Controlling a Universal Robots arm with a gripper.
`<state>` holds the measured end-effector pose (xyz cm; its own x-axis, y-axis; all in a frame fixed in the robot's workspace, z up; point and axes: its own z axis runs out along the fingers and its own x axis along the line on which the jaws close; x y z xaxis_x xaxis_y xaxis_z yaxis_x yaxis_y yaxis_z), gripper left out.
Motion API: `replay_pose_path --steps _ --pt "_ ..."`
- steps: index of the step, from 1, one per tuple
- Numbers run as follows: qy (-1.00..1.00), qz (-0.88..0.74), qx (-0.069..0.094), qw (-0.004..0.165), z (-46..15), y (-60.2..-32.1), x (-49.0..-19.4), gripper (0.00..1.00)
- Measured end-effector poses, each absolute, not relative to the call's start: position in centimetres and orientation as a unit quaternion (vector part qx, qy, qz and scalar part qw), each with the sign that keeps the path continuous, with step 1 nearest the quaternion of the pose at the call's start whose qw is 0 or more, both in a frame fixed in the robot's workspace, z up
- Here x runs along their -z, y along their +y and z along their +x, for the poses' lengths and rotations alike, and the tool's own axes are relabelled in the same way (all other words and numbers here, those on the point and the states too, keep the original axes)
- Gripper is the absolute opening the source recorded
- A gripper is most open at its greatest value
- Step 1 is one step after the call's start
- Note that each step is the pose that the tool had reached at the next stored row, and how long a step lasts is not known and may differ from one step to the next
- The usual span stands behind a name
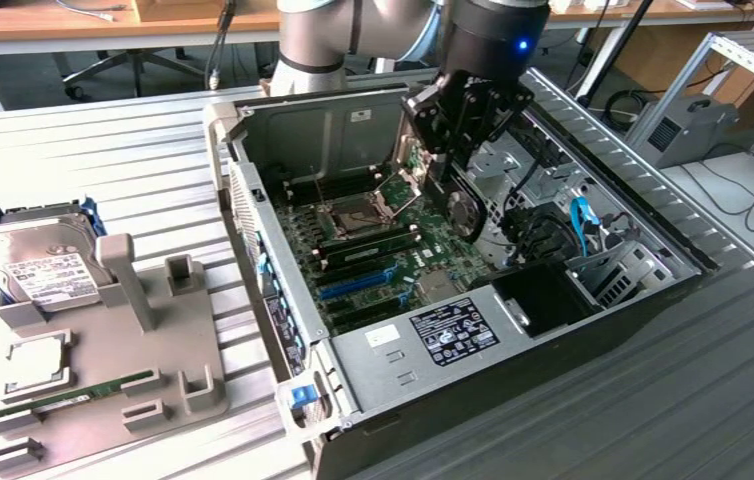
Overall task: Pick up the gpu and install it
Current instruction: 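Pick up the gpu and move the gpu toward the slot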
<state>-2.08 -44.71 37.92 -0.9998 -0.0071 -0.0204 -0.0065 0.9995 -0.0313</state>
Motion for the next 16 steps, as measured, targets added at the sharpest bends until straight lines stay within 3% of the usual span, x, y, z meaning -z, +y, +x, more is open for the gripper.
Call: replay_pose_path --steps 16 --pt "1.000 -0.003 0.017 0.009 -0.7 -44.7 -36.7 0.26"
